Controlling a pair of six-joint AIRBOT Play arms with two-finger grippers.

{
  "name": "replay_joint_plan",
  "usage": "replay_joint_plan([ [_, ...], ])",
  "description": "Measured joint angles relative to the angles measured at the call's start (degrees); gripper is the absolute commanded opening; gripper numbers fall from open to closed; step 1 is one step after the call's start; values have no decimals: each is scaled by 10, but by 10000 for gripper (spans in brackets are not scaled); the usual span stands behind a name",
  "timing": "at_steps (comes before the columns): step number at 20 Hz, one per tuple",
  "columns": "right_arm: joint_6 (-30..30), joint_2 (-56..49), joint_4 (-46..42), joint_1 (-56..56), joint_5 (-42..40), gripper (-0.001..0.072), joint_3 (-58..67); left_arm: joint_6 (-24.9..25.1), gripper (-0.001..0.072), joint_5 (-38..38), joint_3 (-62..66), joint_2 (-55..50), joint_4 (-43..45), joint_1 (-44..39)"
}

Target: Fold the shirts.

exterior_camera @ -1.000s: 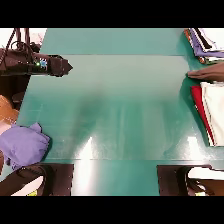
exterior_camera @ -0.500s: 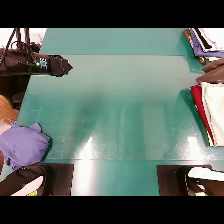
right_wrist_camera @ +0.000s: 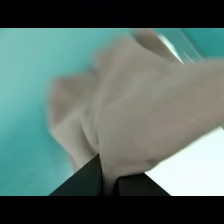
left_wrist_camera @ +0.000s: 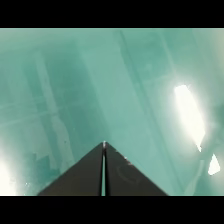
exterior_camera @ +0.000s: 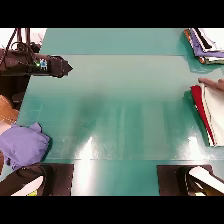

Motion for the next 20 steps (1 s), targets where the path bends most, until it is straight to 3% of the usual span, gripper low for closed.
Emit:
replay_joint_plan([
  [1, 1, 17, -20, -12, 3, 406, -35, 0, 24, -2, 0, 0, 0, 0],
  [2, 0, 32, -38, -24, 5, 542, -67, 1, 23, -5, 0, 0, 0, 0],
  [3, 0, 44, -51, -36, 8, 588, -94, 2, 23, -8, 0, 0, 0, 0],
  [8, 0, 84, -74, -81, 13, 591, -181, 6, 24, -21, 0, 0, 0, 0],
  [11, 0, 99, -31, -66, -3, 591, -195, 7, 24, -23, 0, 0, 0, 0],
  [17, 0, 114, 108, 129, -53, 581, -203, 7, 24, -25, 0, 0, -2, 0],
  [18, 0, 115, 119, 177, -68, 534, -204, 7, 24, -22, 0, 0, -2, 0],
  [20, -1, 116, 131, 268, -100, 301, -204, 7, 24, -13, 0, 0, -2, 0],
])
